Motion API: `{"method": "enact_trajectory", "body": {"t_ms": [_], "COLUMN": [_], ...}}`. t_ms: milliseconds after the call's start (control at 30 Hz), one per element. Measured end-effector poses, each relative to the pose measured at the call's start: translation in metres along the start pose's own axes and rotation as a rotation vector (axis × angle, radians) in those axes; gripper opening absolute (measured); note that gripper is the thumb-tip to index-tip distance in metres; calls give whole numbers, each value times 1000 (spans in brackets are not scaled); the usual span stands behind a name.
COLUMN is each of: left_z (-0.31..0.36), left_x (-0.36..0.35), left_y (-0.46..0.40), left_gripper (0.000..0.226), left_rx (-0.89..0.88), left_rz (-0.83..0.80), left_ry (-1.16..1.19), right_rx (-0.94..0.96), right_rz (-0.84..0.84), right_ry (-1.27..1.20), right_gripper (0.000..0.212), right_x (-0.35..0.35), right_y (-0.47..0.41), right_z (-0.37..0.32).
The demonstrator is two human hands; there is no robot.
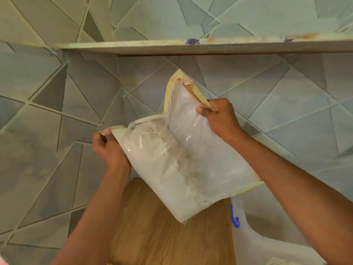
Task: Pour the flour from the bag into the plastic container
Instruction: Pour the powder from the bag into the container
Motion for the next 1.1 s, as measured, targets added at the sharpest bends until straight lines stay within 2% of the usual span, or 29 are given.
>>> {"method": "enact_trajectory", "body": {"t_ms": [133,233,333,433,700,833,900,1100], "left_z": [-10,-19,-25,-30,-36,-36,-33,-38], "left_x": [-32,-49,-68,-85,-121,-134,-139,-145], "left_y": [5,8,14,24,29,32,36,36], "left_gripper": [31,26,25,15,28,30,31,25], "left_rx": [93,119,153,175,153,122,81,50], "left_rz": [26,40,26,3,-48,-49,-51,-42], "left_ry": [36,29,40,49,20,-13,-50,-95], "right_rx": [-51,-27,-81,-109,-117,-126,-145,-157], "right_rz": [108,76,65,85,72,129,84,72], "right_ry": [86,125,155,154,259,252,265,267], "right_gripper": [38,41,45,47,49,40,36,41], "right_x": [24,36,53,67,90,104,106,117], "right_y": [-5,-7,-9,-7,-1,-7,-10,-9], "right_z": [6,6,16,30,53,65,71,83]}}
Point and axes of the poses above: each hand's wrist, its own y-axis away from the middle knuckle, its own x-axis out of the back of the hand, z = x × y, the point moved 7 cm from there along -y, towards the middle knuckle, and after that the axes turned 6 degrees about z, right-handed, at the moved point
